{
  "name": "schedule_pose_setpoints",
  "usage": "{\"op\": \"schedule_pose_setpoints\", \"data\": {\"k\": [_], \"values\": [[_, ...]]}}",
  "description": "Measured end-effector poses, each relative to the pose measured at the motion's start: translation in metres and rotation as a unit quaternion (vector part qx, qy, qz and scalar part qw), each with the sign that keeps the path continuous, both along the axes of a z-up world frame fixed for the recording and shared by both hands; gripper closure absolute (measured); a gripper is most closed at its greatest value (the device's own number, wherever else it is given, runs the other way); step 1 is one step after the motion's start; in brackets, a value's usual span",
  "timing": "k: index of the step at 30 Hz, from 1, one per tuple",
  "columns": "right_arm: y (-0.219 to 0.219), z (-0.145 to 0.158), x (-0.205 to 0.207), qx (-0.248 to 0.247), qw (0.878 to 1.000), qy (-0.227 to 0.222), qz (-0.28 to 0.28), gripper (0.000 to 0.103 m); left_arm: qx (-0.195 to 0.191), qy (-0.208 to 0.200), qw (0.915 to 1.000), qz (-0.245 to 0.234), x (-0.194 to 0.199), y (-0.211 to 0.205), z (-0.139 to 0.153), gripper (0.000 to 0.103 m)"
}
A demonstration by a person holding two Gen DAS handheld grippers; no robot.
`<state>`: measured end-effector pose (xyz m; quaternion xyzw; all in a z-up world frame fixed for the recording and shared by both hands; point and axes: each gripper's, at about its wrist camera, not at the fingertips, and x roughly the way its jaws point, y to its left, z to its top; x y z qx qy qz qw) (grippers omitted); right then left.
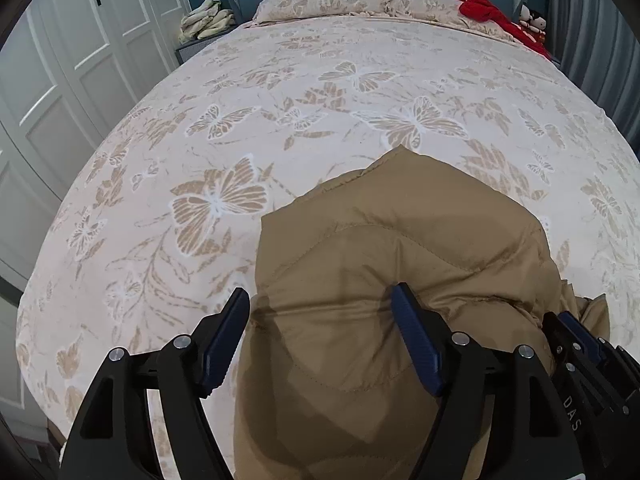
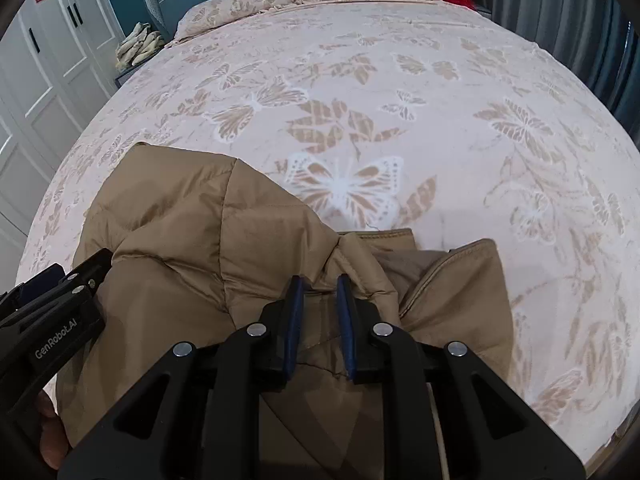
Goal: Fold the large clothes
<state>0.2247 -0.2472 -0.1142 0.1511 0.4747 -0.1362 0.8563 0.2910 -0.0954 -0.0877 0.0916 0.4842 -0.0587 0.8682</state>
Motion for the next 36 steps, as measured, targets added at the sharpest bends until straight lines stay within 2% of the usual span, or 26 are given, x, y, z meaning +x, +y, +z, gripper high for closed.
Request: {"op": "schedule_pose_setpoints", "data": {"k": [16, 28, 36], "values": [[-0.002, -0.028, 0.003, -0.009, 1.0, -0.016, -0.006, 0.088, 0.019, -0.039, 0.999, 0.009, -0.002, -0.013, -0.026, 0.03], [-0.007, -0.039, 0.005, -0.005, 0.999, -0.033, -0.012, 0.088, 0.018, -0.062, 0.9978, 0.018, -0.001, -0.018, -0.04, 0.03], [-0.01, -0.043, 0.006, -0.002, 0.999, -0.051, -0.017, 0.089, 0.031, -0.078, 0.9963, 0.021, -0.001, -0.023, -0.045, 0.03]]}}
